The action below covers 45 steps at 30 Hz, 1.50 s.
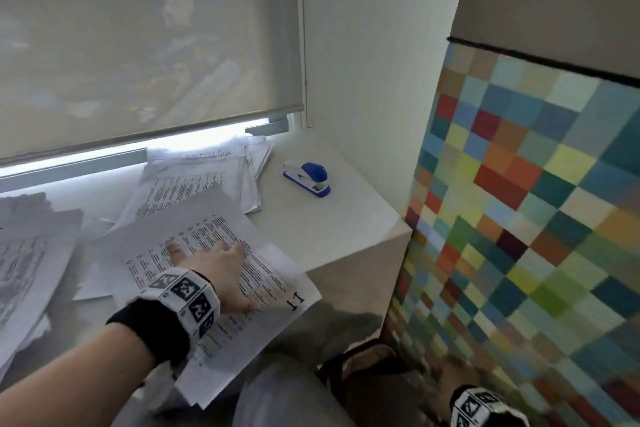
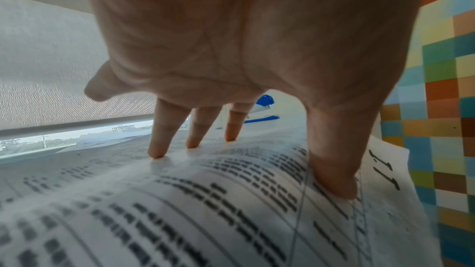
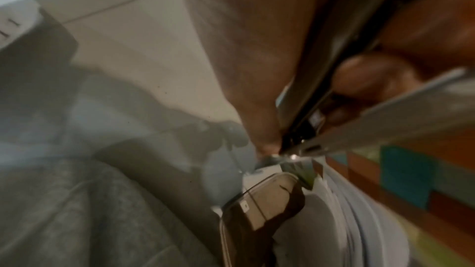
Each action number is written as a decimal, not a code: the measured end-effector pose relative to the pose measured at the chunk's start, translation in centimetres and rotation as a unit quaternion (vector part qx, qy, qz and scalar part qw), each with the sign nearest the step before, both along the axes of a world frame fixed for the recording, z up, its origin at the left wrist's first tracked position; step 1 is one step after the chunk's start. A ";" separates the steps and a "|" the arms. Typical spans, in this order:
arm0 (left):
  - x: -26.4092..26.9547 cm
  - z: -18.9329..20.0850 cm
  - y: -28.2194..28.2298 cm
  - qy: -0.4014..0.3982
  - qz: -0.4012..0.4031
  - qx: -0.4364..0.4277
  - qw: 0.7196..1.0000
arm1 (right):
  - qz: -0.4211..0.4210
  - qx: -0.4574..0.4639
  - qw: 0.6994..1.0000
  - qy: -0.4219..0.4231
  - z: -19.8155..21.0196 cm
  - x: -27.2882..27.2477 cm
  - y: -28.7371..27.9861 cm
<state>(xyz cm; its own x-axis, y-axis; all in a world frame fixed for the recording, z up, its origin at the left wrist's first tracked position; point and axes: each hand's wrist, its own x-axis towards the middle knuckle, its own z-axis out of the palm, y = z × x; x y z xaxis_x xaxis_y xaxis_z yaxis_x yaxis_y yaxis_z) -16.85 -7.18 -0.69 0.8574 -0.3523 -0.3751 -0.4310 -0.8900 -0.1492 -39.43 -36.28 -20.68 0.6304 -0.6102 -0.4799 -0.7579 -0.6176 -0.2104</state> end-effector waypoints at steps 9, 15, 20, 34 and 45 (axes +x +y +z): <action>2.2 0.8 0.3 0.029 -0.007 -0.021 0.999 | 0.002 0.116 0.993 0.003 7.5 4.9 -0.3; 6.1 0.0 3.6 0.020 0.050 -0.168 0.984 | 0.056 0.135 0.944 -0.297 20.3 9.8 3.4; 9.4 -0.2 7.8 -0.040 0.112 -0.167 0.979 | 0.123 0.113 0.966 -0.197 22.6 17.0 6.7; 15.9 -0.7 12.2 -0.006 0.153 -0.139 0.978 | 0.114 -0.123 0.970 -0.178 22.6 34.2 7.0; 14.4 0.8 11.9 -0.074 0.148 -0.223 0.961 | -0.041 0.110 0.884 -0.453 23.8 32.9 4.3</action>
